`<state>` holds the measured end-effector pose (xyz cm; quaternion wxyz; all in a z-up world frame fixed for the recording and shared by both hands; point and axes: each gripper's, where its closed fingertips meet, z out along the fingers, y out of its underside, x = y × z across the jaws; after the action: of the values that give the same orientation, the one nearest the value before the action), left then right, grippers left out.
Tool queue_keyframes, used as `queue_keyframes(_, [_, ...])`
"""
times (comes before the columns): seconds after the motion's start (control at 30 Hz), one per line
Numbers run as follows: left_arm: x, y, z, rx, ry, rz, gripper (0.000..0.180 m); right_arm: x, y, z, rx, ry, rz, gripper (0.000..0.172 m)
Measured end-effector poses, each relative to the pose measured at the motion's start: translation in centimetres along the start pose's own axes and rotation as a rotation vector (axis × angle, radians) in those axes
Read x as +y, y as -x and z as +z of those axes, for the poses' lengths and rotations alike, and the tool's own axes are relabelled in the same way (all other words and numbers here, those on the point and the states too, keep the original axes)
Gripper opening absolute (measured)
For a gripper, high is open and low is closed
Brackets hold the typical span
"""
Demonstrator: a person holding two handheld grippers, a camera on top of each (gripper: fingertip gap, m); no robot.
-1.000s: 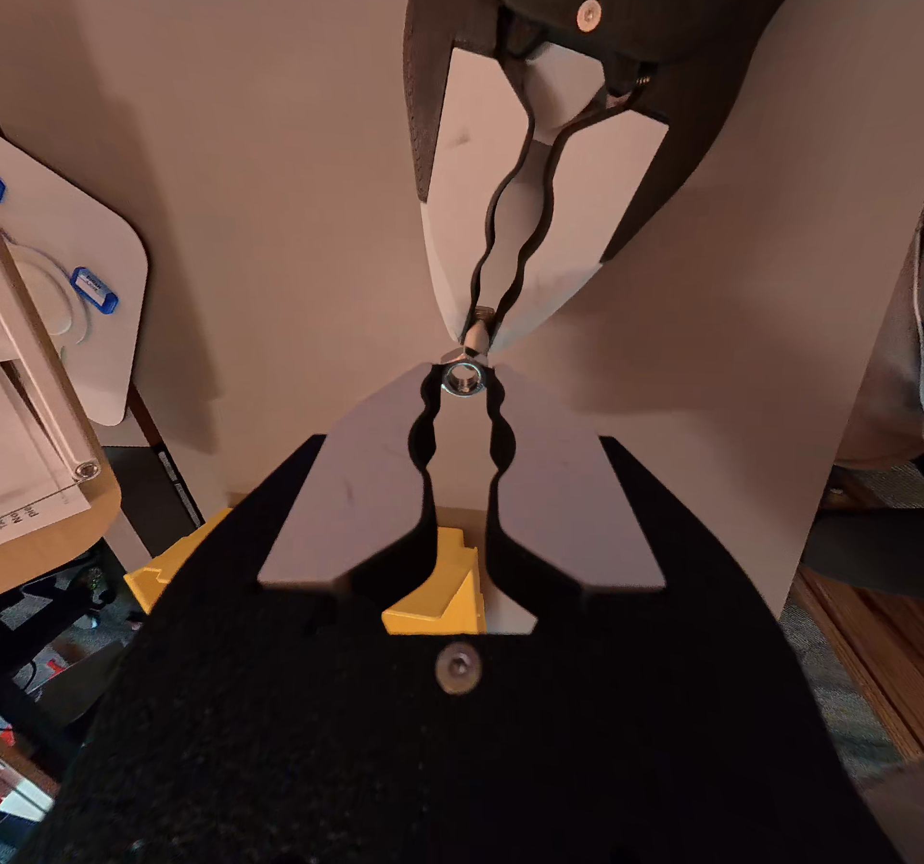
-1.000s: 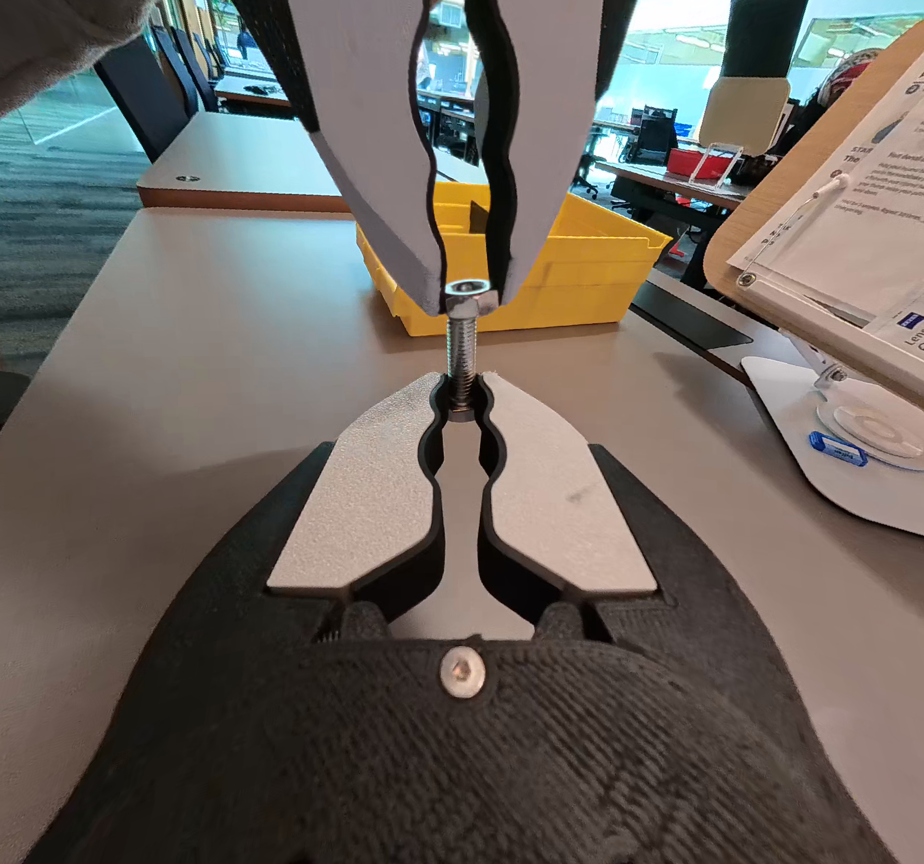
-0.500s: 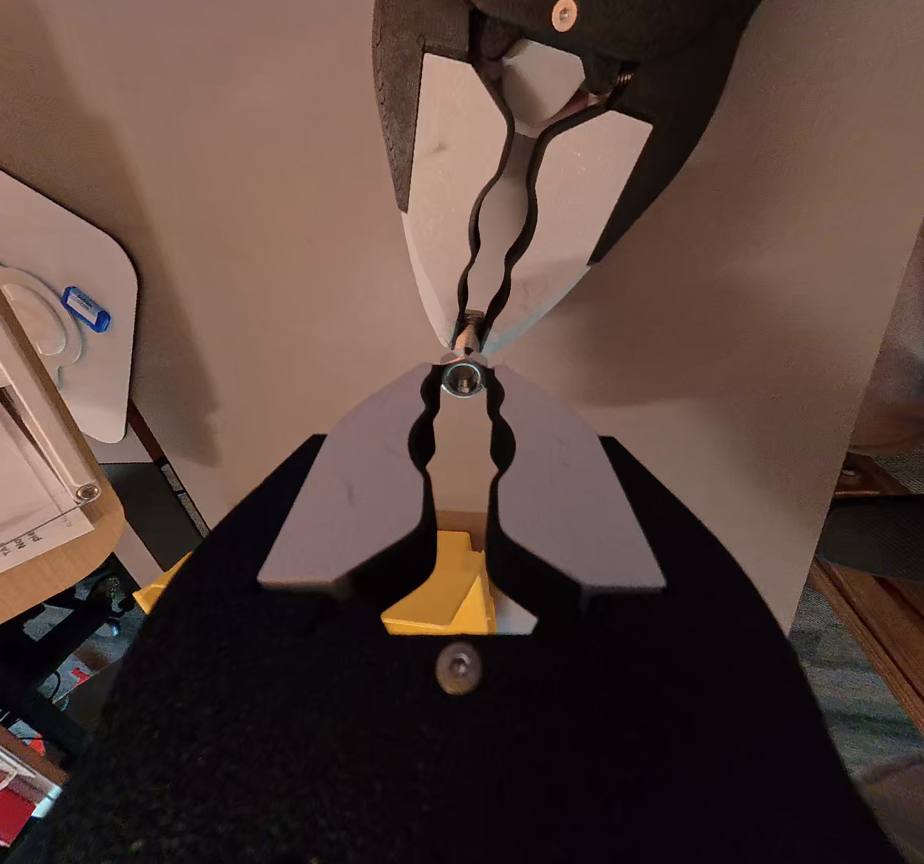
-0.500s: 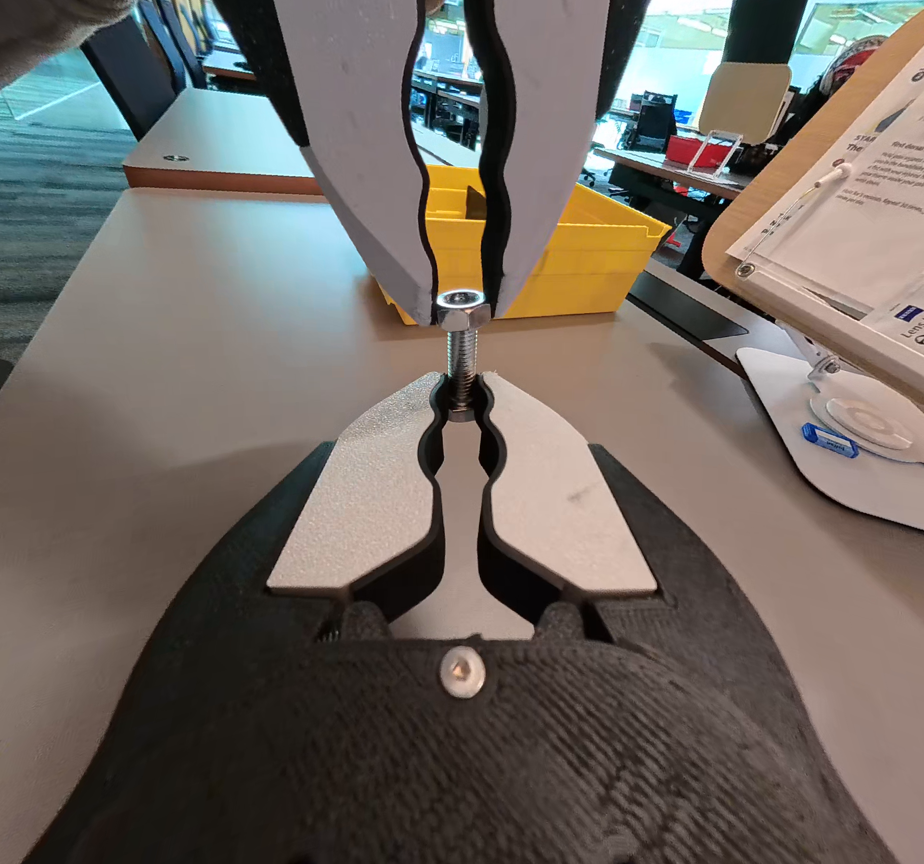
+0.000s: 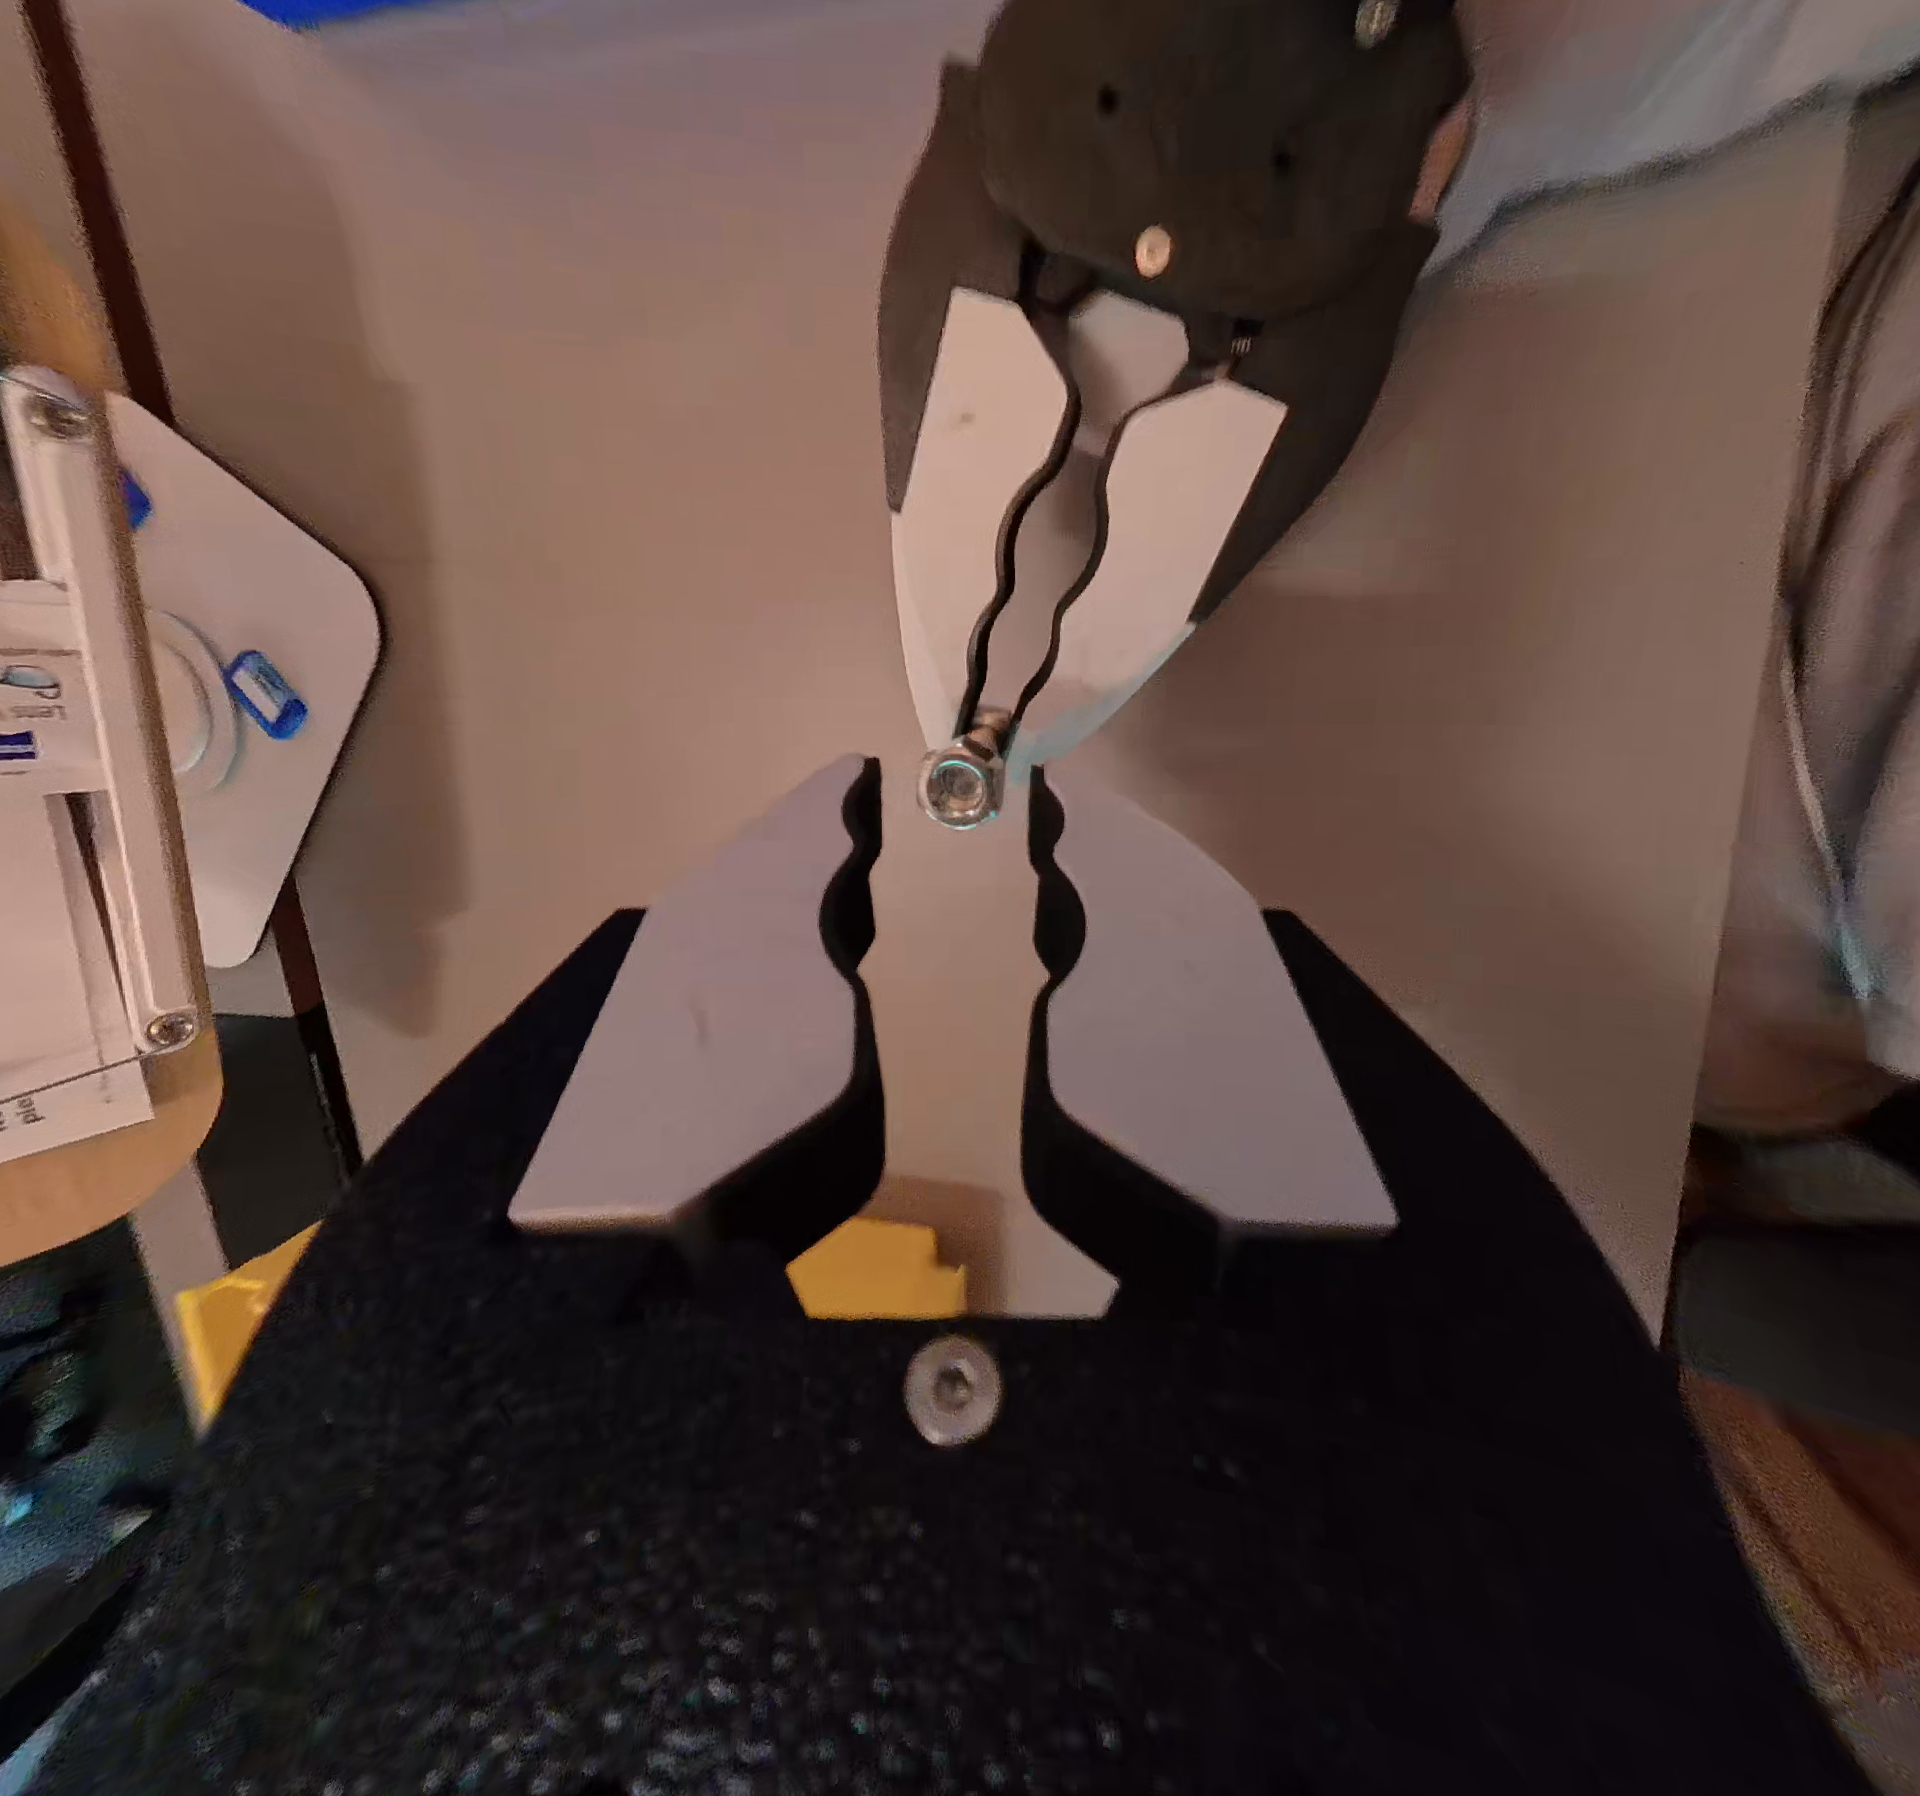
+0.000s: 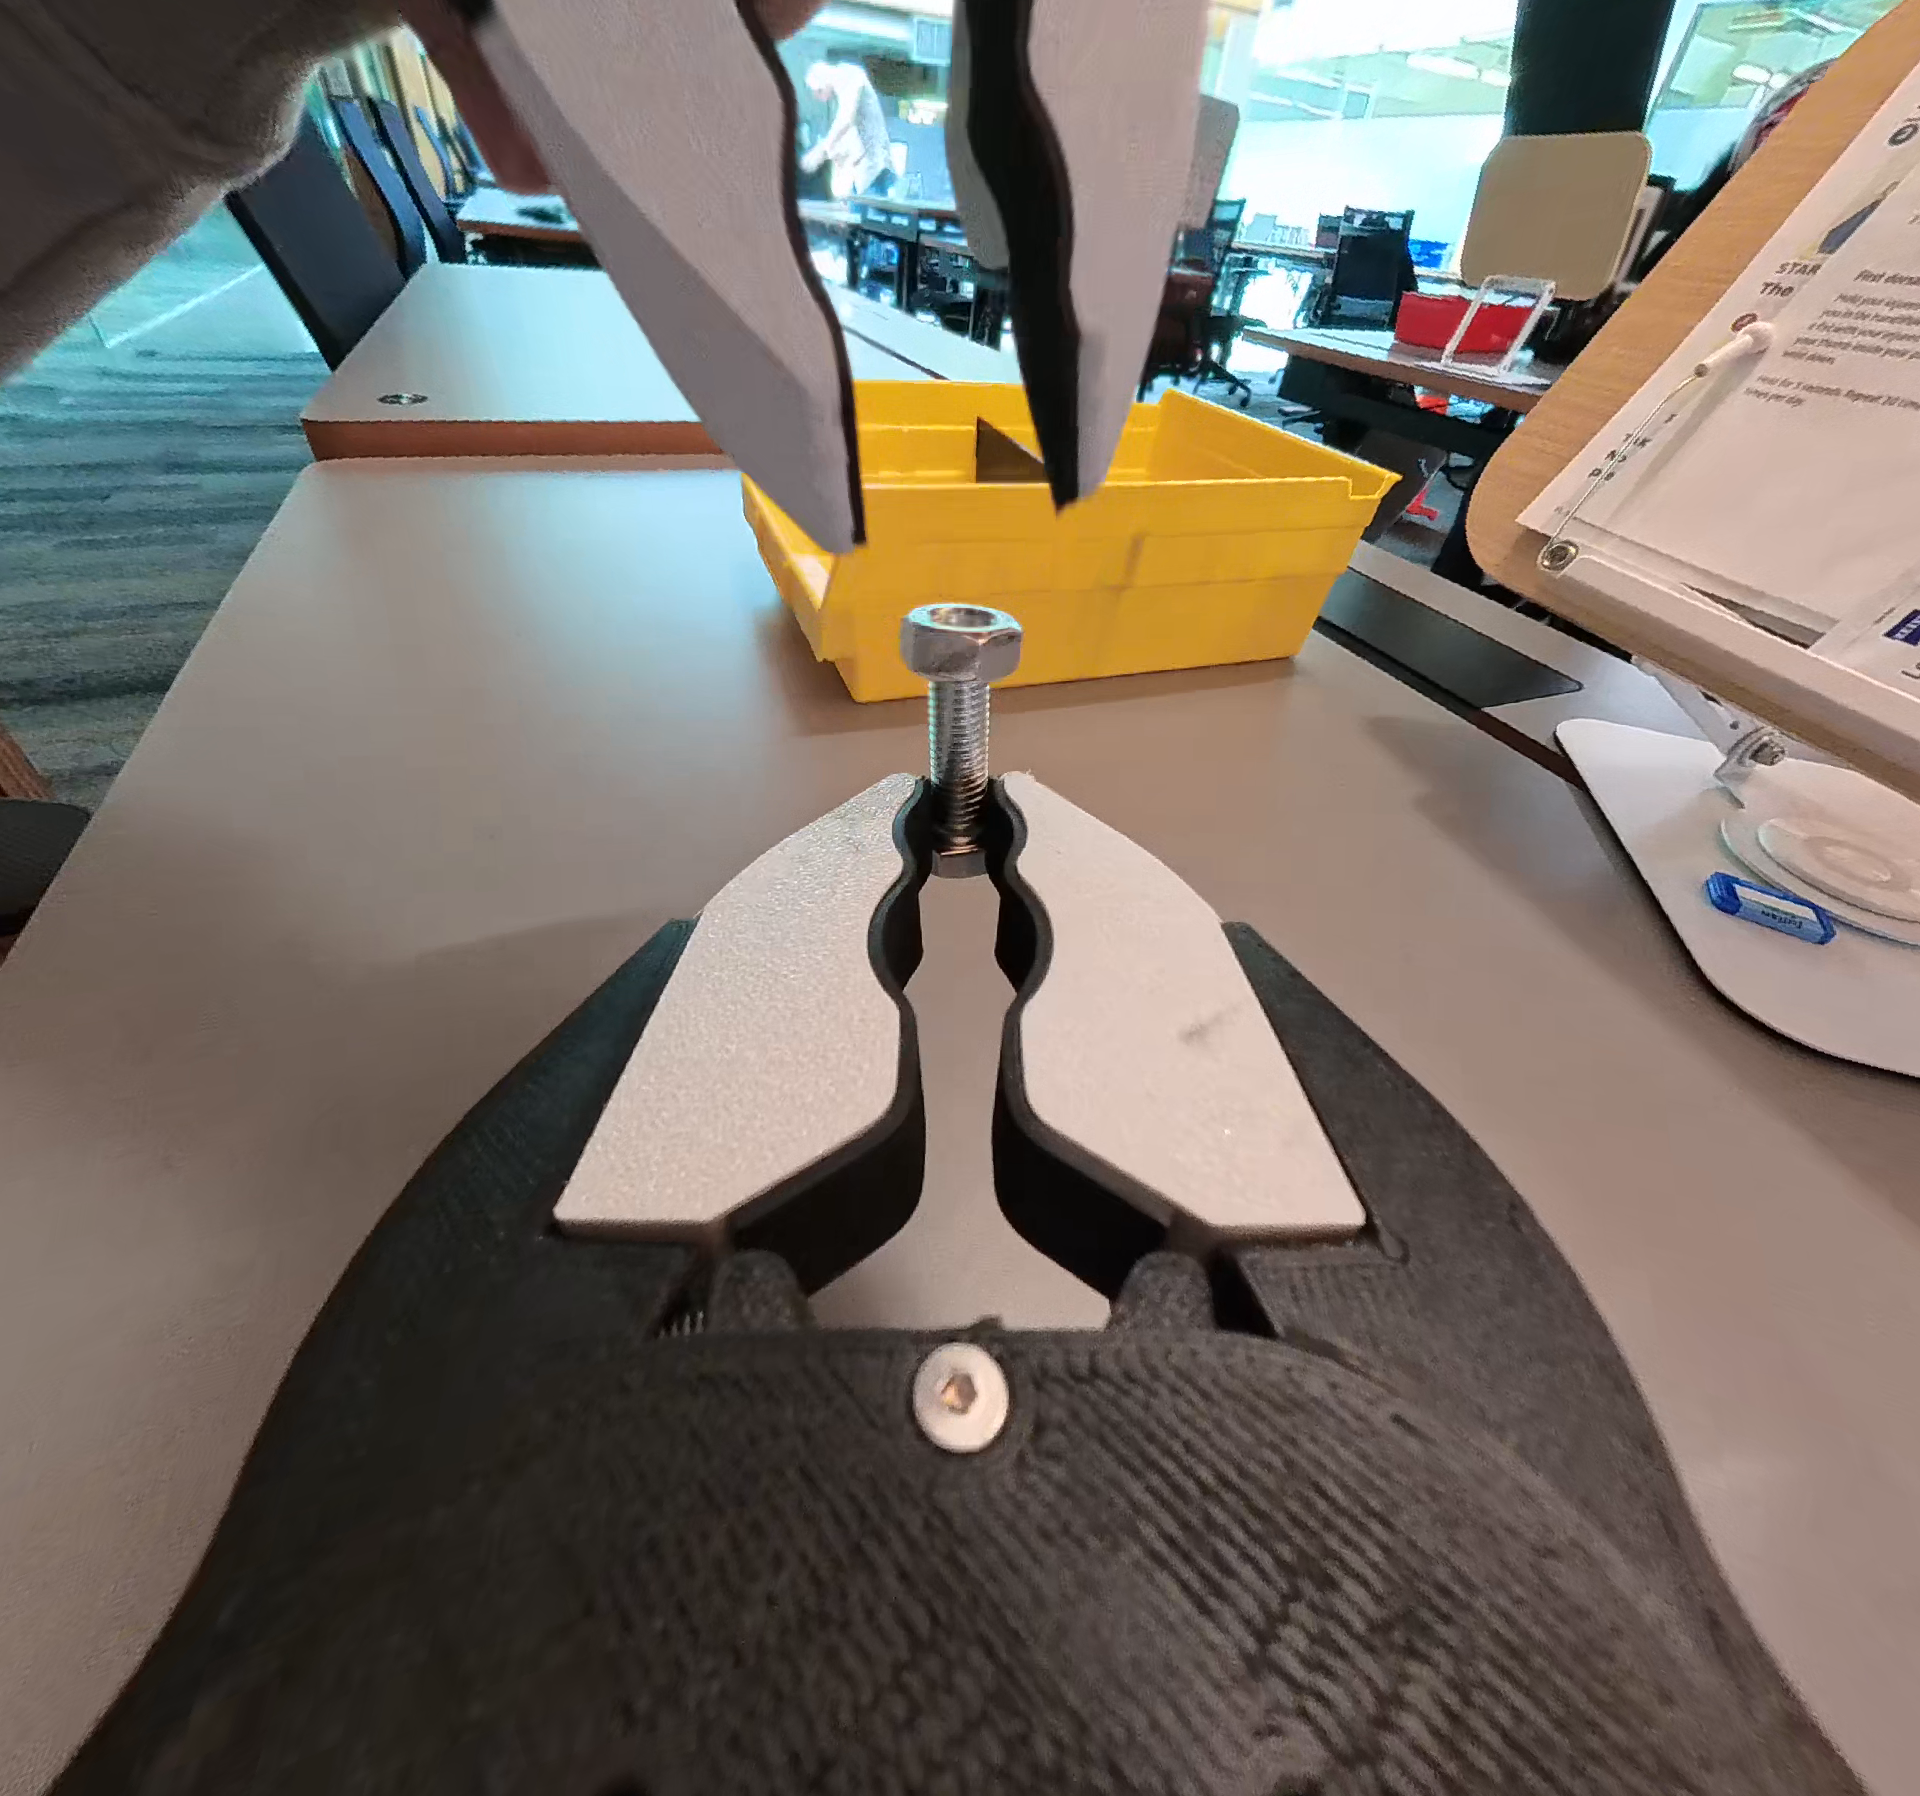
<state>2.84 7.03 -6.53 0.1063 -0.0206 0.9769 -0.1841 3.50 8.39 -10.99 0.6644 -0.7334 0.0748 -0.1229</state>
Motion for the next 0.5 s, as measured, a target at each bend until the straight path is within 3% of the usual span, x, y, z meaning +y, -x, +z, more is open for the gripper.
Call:
queue_keyframes(0.03, [-0.5, 0.2, -0.5, -0.017, -0.069, -0.029, 0.028, -0.2, -0.1, -0.1, 0.004, -0.012, 0.009, 0.009])
queue_keyframes(0.17, [-2.7, 1.6, -3.2, -0.114, -0.499, -0.188, 0.043, -1.1, -0.6, -0.5, 0.018, -0.077, 0.055, 0.009])
queue_keyframes(0.27, [-2.4, 2.8, -3.8, -0.137, -0.808, -0.35, 0.047, -1.3, -1.1, -0.7, 0.02, -0.106, 0.102, 0.009])
queue_keyframes(0.5, [-1.3, 2.6, -0.2, -0.052, -1.124, -0.442, 0.047, -0.7, -1.7, -0.7, 0.043, -0.094, 0.116, 0.009])
